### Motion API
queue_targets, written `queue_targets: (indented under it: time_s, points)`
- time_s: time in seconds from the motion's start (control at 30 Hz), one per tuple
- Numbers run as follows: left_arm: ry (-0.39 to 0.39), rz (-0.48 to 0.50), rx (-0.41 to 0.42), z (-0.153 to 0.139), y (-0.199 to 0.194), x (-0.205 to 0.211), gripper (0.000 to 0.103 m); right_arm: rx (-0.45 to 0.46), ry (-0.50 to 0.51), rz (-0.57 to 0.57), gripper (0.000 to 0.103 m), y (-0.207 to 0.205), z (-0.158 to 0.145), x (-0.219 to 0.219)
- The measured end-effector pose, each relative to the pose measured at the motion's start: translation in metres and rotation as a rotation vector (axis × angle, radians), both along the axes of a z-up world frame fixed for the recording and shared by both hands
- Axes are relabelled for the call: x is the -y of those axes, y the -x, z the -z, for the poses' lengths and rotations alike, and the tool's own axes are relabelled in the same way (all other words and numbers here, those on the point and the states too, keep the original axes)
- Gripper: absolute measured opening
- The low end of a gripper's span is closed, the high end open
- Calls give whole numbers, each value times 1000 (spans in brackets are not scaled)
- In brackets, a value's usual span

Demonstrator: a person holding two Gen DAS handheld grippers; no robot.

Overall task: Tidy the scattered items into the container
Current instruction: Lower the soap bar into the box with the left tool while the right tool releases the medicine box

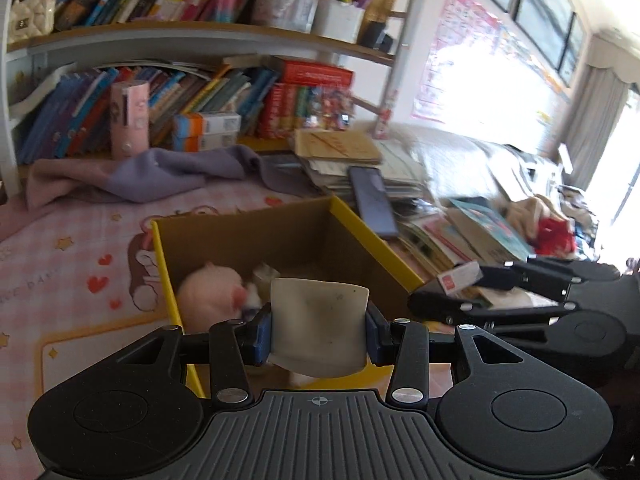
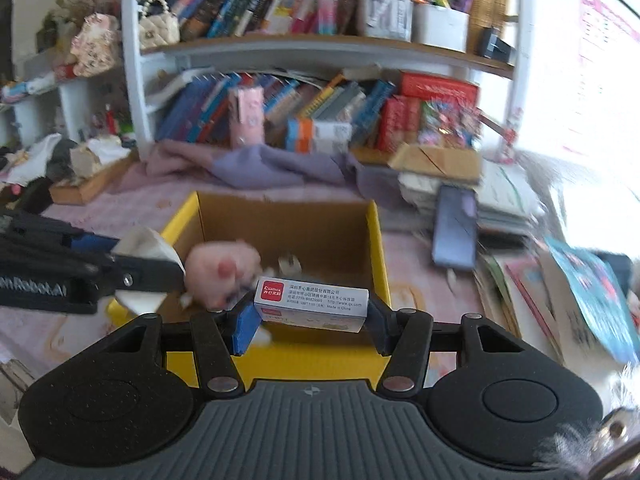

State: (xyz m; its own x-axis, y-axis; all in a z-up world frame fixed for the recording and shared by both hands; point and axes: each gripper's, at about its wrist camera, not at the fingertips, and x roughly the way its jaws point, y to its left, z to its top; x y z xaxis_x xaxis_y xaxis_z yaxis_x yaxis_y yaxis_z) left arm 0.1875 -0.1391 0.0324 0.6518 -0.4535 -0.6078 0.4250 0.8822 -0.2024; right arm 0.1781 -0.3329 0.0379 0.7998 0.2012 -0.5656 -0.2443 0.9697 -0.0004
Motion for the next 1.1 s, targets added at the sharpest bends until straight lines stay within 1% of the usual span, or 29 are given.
queue_targets:
  time_s: [0.1, 0.27, 0.4, 0.53, 0.73, 0.97, 1.03, 1.07, 1.1]
  points:
    - [-42, -34, -37, 13, -18, 9, 43, -11, -1, -44, 52, -33, 5, 5]
    - [-107, -68, -103, 36, -42, 22, 43, -62, 4, -142, 52, -84, 21, -1]
    - [-148, -82, -146, 50, -59, 30, 43, -121, 10, -230, 52, -119, 38, -13]
    - [-162, -94, -176, 57, -70, 35, 43, -192, 11, -272, 52, -147, 54, -23]
    - [-175, -104, -223, 69, -84, 43, 43, -244, 39, -311, 52, -178, 65, -33]
    - [-176, -101, -271, 81, -88, 50, 44, -313, 48, -335, 52, -197, 79, -41]
    - [-170, -105, -281, 82, -89, 49, 47, -328, 24, -343, 53, -198, 79, -42]
    - [-172, -108, -282, 82, -89, 49, 47, -326, 19, -348, 54, -198, 79, -42]
    - [-175, -112, -277, 82, -89, 49, 50, -321, 14, -350, 58, -198, 78, -42]
